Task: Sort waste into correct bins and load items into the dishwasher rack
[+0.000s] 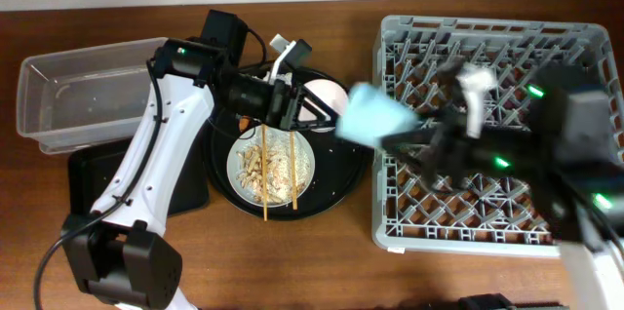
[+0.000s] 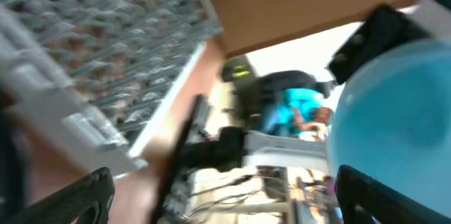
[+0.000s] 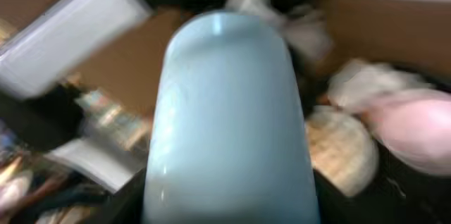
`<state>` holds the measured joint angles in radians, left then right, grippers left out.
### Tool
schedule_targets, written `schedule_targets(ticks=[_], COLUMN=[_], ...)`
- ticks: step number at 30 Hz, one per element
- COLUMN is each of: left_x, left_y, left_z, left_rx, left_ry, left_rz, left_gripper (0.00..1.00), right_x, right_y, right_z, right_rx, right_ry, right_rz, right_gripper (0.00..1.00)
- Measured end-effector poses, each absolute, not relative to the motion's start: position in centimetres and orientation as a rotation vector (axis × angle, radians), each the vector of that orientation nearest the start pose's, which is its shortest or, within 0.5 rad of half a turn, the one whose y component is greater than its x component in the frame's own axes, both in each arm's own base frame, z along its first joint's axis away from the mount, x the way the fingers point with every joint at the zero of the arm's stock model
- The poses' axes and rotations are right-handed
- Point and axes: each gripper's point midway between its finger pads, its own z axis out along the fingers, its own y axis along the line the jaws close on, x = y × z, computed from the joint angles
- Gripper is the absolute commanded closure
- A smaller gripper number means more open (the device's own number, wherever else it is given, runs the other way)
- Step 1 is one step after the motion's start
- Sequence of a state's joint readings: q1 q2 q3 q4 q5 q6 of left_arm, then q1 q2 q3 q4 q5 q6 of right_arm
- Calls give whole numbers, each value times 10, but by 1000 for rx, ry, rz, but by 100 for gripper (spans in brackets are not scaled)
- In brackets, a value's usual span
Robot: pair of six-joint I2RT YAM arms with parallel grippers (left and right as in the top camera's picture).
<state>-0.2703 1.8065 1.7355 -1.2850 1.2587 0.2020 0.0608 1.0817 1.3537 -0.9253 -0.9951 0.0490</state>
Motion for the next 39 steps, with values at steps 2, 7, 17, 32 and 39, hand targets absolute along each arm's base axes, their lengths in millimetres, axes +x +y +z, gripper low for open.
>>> schedule_targets(ticks=[2, 7, 17, 32, 39], left_x=[305, 314, 315, 388, 453], left_y=[-248, -242, -242, -176, -199], left_z=[273, 258, 257, 184, 75], left_rx=[756, 772, 771, 334, 225], left_ry=[2391, 2445, 2453, 2766, 2745], left_rz=[-1648, -1500, -1487, -417, -158], left_gripper=[1, 1, 1, 50, 65], right_x=[235, 215, 235, 259, 250], right_y=[110, -1, -26, 75, 107], right_z=[352, 263, 152, 317, 286], right_rx=[-301, 424, 674, -19, -124], right_ry=[2150, 2591, 3155, 2404, 2576], right_rz=[909, 369, 252, 540, 635], right_gripper=[67, 67, 21, 0, 12])
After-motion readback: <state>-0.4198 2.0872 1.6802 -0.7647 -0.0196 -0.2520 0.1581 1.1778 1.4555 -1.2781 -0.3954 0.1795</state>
